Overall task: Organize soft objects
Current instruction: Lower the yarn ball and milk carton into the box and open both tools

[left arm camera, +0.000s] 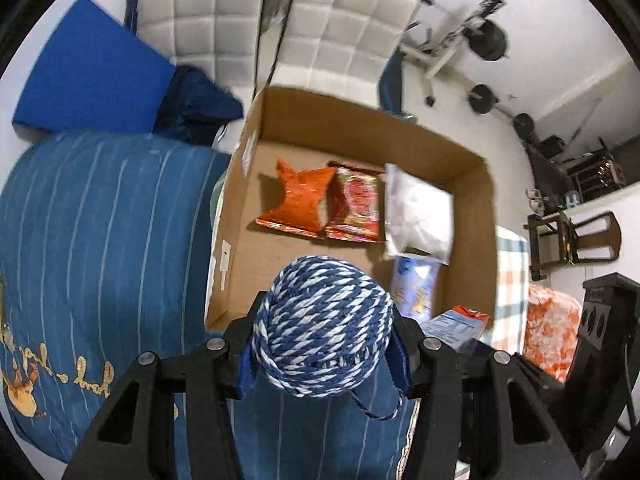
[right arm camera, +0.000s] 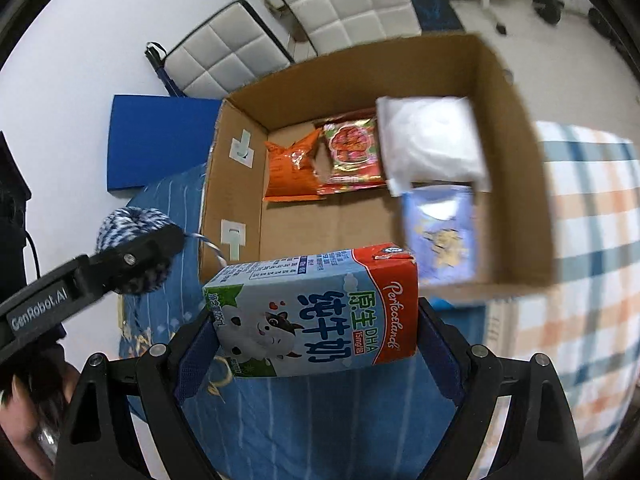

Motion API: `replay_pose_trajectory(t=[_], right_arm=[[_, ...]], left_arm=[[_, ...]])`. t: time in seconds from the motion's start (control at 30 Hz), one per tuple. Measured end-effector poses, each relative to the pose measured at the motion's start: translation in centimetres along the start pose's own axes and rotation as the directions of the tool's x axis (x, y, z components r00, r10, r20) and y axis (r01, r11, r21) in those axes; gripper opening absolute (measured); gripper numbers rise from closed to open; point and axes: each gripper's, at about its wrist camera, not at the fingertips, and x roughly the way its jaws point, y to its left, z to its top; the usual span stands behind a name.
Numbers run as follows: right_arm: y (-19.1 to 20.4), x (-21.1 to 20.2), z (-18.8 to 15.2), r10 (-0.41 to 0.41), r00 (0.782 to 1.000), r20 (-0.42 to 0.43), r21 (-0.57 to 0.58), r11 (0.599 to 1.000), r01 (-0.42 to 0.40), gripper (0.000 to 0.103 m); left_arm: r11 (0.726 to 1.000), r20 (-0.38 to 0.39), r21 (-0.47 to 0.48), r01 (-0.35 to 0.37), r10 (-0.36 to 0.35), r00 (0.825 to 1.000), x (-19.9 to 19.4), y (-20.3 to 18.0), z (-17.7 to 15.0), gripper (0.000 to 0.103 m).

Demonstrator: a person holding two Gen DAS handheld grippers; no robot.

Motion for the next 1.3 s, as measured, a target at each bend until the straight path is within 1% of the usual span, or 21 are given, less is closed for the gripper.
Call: replay_pose_trajectory(t=[0.07,0.1,0.17,0.2,0.23,0.3,0.37,0.47,0.57,0.6,0.67,0.73,0.87,0.97,1.0,1.1,1.23,1.3], right_arm=[[0.0,2.3,1.1,0.002,1.0,-0.027,0.012,1.0,-0.002,0.092],[0.1,3.4,1.5,-0.005,0.999,-0.04,0.014,1.0,0.005,0.092],[0.1,5.8,2.4,-0.027,0.997,-0.072,0.016,0.999,0.028,0.092],[0.0,6.8,2.7,-0.037,0.996,-0.086,0.019,0.999,0.039,0.092],[-0.1,7.9,3.1,-0.048,0.993,-0.104,0.021,0.998,0.051,0.092],[-0.5,9.7,3.4,-0.068,0.989,-0.132,0.027,0.997,0.072,0.092],[-0.7,11.3,4.0,-0.089,0.983,-0.16,0.027,0.995,0.095,0.092],[-1.2,13.1,4.6,-0.11,0.975,-0.192,0.037,0.992,0.12,0.092],[-1.5,14.1,5.3,-0.118,0.97,-0.211,0.053,0.99,0.132,0.092],[-1.5,14.3,5.5,-0.124,0.969,-0.215,0.051,0.989,0.138,0.092],[-1.4,14.7,5.7,-0.144,0.964,-0.224,0.04,0.987,0.156,0.092],[-1.2,15.0,5.8,-0.151,0.96,-0.235,0.03,0.986,0.163,0.092],[-1.2,15.8,6.0,-0.169,0.953,-0.253,0.018,0.984,0.179,0.092],[-1.1,16.8,5.8,-0.189,0.946,-0.262,0.003,0.98,0.197,0.093],[-0.9,17.7,5.7,-0.201,0.94,-0.274,-0.008,0.978,0.207,0.093],[-0.9,19.1,5.3,-0.217,0.931,-0.295,-0.016,0.975,0.222,0.093],[-1.2,20.8,4.6,-0.239,0.918,-0.316,-0.014,0.969,0.247,0.093],[-1.2,21.3,4.5,-0.232,0.918,-0.322,-0.002,0.97,0.245,0.093]], left_arm=[[1.0,-0.036,-0.025,-0.011,0.011,0.999,1.8,0.7,1.1,0.049],[0.999,-0.072,-0.029,-0.022,0.02,0.997,3.2,1.1,1.8,0.049],[0.998,-0.108,-0.041,-0.038,0.033,0.994,4.9,1.7,2.4,0.049],[0.998,-0.145,-0.045,-0.053,0.046,0.988,6.4,2.2,2.9,0.049],[0.997,-0.162,-0.051,-0.057,0.048,0.986,7.0,2.4,3.1,0.049],[0.996,-0.225,-0.066,-0.062,0.045,0.973,9.3,3.2,3.7,0.05],[0.994,-0.259,-0.068,-0.081,0.061,0.964,10.7,3.6,4.1,0.05],[0.993,-0.291,-0.04,-0.114,0.098,0.952,12.4,3.6,4.6,0.052],[0.99,-0.34,-0.01,-0.137,0.126,0.932,14.3,3.3,4.7,0.052],[0.988,-0.354,0.011,-0.152,0.146,0.924,14.9,3.0,4.7,0.052],[0.986,-0.362,0.041,-0.16,0.164,0.918,15.3,2.4,4.8,0.052],[0.985,-0.385,0.058,-0.161,0.171,0.907,15.8,1.8,4.9,0.052],[0.988,-0.427,0.061,-0.141,0.154,0.891,16.9,1.3,4.7,0.052],[0.987,-0.469,0.061,-0.145,0.157,0.869,18.2,1.5,4.2,0.052],[0.988,-0.492,0.055,-0.148,0.155,0.857,18.8,1.9,3.8,0.051],[0.988,-0.531,0.029,-0.153,0.145,0.835,20.2,3.2,2.8,0.051],[0.988,-0.553,0.023,-0.151,0.138,0.821,21.1,3.7,2.1,0.051],[0.988,-0.559,0.023,-0.155,0.141,0.817,21.2,3.9,2.0,0.052]])
